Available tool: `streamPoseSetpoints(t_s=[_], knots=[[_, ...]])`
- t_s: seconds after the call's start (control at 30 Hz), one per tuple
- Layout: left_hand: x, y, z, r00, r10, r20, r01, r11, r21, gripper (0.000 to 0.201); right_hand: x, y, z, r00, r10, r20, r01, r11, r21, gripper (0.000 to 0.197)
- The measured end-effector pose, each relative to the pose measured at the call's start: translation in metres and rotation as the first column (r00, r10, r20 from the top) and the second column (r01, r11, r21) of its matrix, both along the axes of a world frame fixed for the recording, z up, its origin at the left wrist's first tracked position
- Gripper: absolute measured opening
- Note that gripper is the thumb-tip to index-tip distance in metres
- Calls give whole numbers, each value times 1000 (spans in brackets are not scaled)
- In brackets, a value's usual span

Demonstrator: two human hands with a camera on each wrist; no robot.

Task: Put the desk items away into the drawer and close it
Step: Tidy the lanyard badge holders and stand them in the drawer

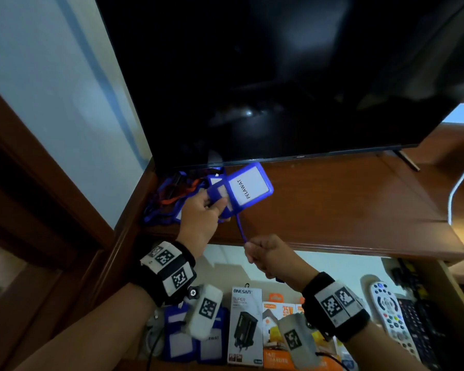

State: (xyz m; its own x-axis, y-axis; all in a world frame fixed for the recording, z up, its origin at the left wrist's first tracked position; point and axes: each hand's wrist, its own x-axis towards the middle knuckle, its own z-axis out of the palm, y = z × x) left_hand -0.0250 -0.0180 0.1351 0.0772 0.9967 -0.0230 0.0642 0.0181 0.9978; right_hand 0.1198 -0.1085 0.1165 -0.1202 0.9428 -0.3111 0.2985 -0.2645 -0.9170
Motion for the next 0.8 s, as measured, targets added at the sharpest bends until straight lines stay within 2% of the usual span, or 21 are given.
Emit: streamPoseSetpoints(t_s=[0.07, 0.1, 0.17, 0.23, 0.3, 0.37, 0.43, 0.5, 0.53, 0.57, 0.63, 0.7, 0.77, 0.8], knots=[[-5, 1, -7, 969, 8, -245, 16, 995, 98, 19, -3, -3, 10, 992, 71, 103, -77, 996, 54, 37], [-8, 1, -12, 925, -7, -380, 65, 988, 139, 18, -3, -4, 15, 988, 97, 123, -109, 990, 88, 35], [-15, -2, -24, 805, -89, -587, 218, 964, 152, 13, -1, -3, 21, 985, 104, 140, -122, 985, 125, 32], [-19, -7, -33, 663, -193, -723, 392, 913, 115, 12, 3, 1, 23, 988, 85, 132, -103, 986, 130, 31], [-23, -10, -34, 519, -314, -795, 548, 836, 27, 14, 9, 5, 23, 986, 88, 143, -107, 985, 133, 35], [-27, -12, -34, 372, -465, -804, 678, 727, -107, 19, 13, 8, 21, 983, 97, 158, -116, 987, 114, 37], [-33, -12, -35, 288, -595, -750, 731, 642, -229, 11, 13, 10, 17, 981, 115, 153, -129, 988, 80, 36], [-39, -12, -37, 296, -674, -676, 745, 606, -278, 9, 9, 9, 13, 983, 127, 134, -137, 988, 68, 35], [-42, -12, -36, 332, -704, -627, 749, 601, -279, 12, 7, 10, 11, 988, 117, 104, -124, 990, 67, 35], [-45, -12, -36, 397, -732, -553, 747, 608, -268, 14, 6, 10, 9, 994, 95, 61, -99, 993, 65, 36], [-51, -14, -32, 576, -757, -309, 731, 646, -220, 19, 4, 12, 5, 998, 53, -44, -49, 996, 78, 36], [-53, -15, -32, 715, -694, -85, 677, 718, -162, 25, 3, 14, 4, 987, 38, -159, -25, 996, 83, 27], [-51, -15, -32, 790, -611, 44, 612, 783, -114, 29, -1, 15, 2, 970, 16, -243, 6, 996, 88, 16], [-48, -16, -31, 814, -571, 111, 581, 807, -107, 31, -4, 15, 1, 960, -3, -280, 28, 996, 85, 20]])
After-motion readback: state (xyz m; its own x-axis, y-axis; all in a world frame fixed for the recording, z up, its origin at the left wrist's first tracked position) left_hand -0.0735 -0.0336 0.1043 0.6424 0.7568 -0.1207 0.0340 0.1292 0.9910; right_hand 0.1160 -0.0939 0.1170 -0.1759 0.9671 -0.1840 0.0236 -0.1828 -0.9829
